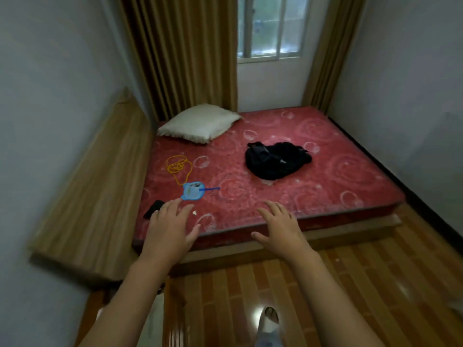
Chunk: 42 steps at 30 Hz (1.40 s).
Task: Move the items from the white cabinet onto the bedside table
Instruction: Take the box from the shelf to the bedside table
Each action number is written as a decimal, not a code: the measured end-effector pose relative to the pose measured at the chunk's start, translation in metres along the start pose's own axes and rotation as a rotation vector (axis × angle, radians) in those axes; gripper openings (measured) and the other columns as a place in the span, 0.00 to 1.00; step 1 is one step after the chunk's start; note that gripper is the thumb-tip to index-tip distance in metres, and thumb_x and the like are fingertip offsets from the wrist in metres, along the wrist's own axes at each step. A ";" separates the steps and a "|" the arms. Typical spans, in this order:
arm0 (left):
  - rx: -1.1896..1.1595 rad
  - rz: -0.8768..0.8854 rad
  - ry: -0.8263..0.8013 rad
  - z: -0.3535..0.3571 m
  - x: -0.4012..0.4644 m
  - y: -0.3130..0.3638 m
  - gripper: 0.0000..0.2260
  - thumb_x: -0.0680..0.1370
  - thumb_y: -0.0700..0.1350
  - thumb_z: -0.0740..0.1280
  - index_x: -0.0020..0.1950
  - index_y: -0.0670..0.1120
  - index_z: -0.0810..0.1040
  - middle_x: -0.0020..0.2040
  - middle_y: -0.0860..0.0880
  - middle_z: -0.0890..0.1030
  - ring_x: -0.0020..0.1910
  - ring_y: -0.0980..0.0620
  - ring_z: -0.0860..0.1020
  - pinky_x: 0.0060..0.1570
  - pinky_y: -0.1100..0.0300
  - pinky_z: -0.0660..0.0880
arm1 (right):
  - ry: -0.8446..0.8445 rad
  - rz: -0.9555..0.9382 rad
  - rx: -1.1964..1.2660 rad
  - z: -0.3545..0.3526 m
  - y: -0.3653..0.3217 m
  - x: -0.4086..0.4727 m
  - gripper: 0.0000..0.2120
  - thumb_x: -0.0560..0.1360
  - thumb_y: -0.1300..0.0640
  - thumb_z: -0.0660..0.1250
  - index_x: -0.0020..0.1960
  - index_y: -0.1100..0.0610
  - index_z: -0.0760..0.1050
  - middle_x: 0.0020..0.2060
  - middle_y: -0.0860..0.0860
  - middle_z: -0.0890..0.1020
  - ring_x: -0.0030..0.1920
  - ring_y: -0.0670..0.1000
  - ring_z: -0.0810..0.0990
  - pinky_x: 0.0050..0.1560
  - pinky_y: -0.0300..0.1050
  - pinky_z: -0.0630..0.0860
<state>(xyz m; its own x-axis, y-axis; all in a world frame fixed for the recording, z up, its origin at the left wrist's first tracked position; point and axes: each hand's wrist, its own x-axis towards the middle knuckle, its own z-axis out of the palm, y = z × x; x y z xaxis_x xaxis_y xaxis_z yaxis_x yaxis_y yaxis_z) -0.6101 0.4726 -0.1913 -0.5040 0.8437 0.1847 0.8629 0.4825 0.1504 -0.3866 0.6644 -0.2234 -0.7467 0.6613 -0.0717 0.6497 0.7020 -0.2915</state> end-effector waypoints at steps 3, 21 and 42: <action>-0.024 0.138 0.001 -0.005 -0.004 0.049 0.27 0.74 0.62 0.62 0.67 0.48 0.79 0.68 0.43 0.76 0.66 0.41 0.75 0.60 0.41 0.75 | 0.051 0.120 0.016 -0.013 0.033 -0.058 0.35 0.80 0.34 0.63 0.81 0.47 0.59 0.83 0.49 0.55 0.83 0.54 0.51 0.80 0.59 0.56; -0.121 0.794 -0.047 -0.003 -0.082 0.464 0.26 0.79 0.63 0.60 0.74 0.53 0.71 0.74 0.46 0.71 0.73 0.43 0.68 0.69 0.42 0.69 | 0.278 0.793 -0.022 -0.122 0.286 -0.430 0.36 0.78 0.34 0.65 0.81 0.45 0.61 0.83 0.49 0.57 0.82 0.54 0.55 0.80 0.57 0.56; -0.331 1.434 -0.128 -0.047 -0.321 0.866 0.27 0.80 0.63 0.60 0.78 0.58 0.62 0.80 0.52 0.62 0.79 0.50 0.60 0.77 0.48 0.59 | 0.594 1.359 -0.063 -0.183 0.382 -0.865 0.34 0.80 0.37 0.63 0.82 0.46 0.59 0.83 0.48 0.56 0.82 0.52 0.53 0.79 0.54 0.51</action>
<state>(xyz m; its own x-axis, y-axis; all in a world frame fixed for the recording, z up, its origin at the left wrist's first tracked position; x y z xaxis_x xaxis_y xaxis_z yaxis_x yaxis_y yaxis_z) 0.2971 0.6082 -0.0743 0.7747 0.5662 0.2814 0.5538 -0.8224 0.1302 0.5340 0.4091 -0.0981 0.5791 0.8020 0.1465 0.8019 -0.5278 -0.2801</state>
